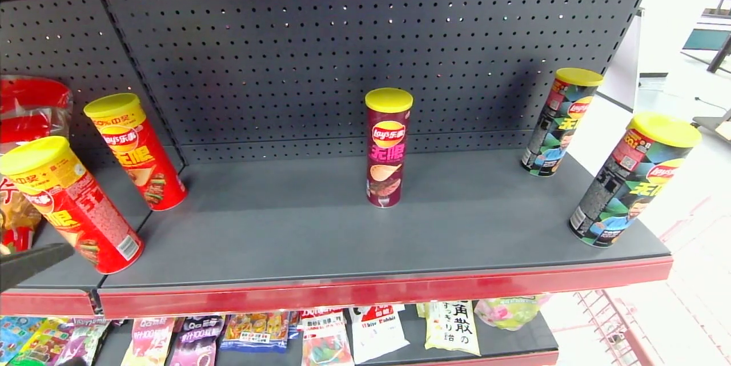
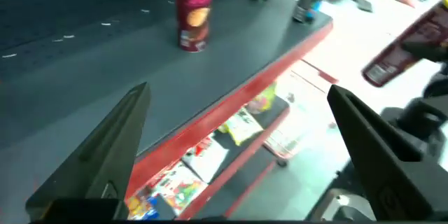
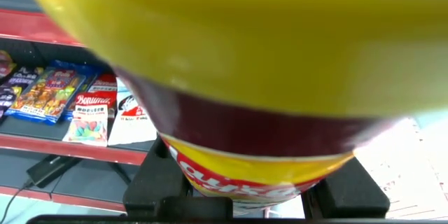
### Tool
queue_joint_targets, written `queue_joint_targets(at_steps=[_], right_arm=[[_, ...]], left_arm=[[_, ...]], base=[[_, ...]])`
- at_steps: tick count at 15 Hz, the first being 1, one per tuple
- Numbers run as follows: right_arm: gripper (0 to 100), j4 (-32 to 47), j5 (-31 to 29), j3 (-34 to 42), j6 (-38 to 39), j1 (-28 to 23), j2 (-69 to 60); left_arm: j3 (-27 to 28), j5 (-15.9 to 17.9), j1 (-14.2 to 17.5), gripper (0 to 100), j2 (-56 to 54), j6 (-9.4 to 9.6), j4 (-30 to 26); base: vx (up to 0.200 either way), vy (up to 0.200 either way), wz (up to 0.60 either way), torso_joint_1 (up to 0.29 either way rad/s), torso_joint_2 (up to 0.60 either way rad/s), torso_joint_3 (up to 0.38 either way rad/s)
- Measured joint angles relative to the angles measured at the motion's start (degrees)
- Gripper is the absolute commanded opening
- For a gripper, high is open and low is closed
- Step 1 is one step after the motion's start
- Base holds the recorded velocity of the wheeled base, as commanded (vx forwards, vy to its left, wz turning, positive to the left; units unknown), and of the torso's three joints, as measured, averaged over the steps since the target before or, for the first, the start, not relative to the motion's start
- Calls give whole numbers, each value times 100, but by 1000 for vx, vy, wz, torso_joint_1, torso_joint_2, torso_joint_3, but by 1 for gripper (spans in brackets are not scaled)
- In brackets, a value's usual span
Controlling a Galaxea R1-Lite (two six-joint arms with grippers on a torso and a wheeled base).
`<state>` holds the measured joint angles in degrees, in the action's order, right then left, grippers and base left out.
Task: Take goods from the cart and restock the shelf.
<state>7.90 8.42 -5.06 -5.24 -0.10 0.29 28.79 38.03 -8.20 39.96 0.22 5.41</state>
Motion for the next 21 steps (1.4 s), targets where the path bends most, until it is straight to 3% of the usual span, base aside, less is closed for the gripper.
queue_joint_targets(at_steps=[4,9,13,21], right_arm=[[0,0,-9,10,56,0,-13],[0,0,-129,10,46,0,-20],[0,0,-162,5,43,0,-22],[0,0,-187,5,54,-1,-24]], left_arm=[[318,124,-361,100,1891,279,1064],[1715,56,-880,100,4380,528,2083],[2528,124,-1152,100,5788,596,2847],[3925,-71,-1354,100,7114,588,2929]], base=[[0,0,0,0,0,0],[0,0,0,0,0,0],[0,0,0,0,0,0],[0,0,0,0,0,0]])
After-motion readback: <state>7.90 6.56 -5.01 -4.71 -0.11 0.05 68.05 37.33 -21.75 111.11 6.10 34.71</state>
